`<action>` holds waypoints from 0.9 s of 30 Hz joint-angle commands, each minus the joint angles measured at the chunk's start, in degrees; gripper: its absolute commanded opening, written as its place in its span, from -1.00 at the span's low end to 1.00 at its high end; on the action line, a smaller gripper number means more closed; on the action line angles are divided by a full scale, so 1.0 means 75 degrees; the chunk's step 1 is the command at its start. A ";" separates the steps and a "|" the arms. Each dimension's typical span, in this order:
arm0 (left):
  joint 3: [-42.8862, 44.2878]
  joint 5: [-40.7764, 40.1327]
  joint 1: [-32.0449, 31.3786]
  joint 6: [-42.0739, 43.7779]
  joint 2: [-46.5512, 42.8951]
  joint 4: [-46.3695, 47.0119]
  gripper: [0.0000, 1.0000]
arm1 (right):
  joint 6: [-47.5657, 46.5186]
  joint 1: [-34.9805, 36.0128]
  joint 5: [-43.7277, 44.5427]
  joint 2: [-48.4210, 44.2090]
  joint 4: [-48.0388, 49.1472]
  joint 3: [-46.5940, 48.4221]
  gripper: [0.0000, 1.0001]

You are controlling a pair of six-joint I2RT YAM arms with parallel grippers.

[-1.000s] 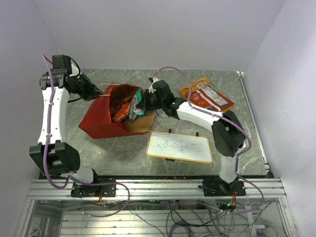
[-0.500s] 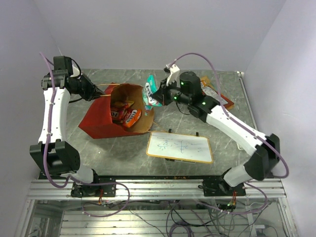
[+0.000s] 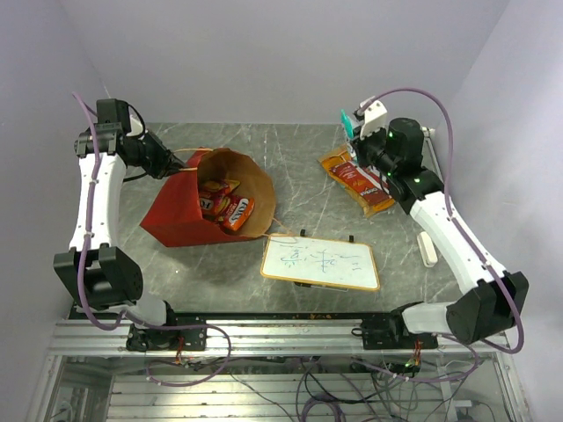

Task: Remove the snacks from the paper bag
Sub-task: Place the snack at the center of the board.

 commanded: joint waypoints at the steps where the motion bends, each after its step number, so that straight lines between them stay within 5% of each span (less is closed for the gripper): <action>1: 0.0403 0.0045 -0.0052 0.0080 0.0210 0.0058 -0.86 | -0.1541 -0.0370 0.0943 0.0654 0.0447 0.0170 -1.00; 11: 0.0446 0.0007 -0.0075 0.0062 0.0332 0.0072 -0.86 | -0.3044 -0.1200 0.2283 0.2643 0.0524 0.1332 -1.00; 27: 0.0734 -0.0099 -0.0081 0.0221 0.0453 -0.0167 -0.86 | -0.4772 -0.1103 0.2097 0.4128 0.0499 0.1224 -1.00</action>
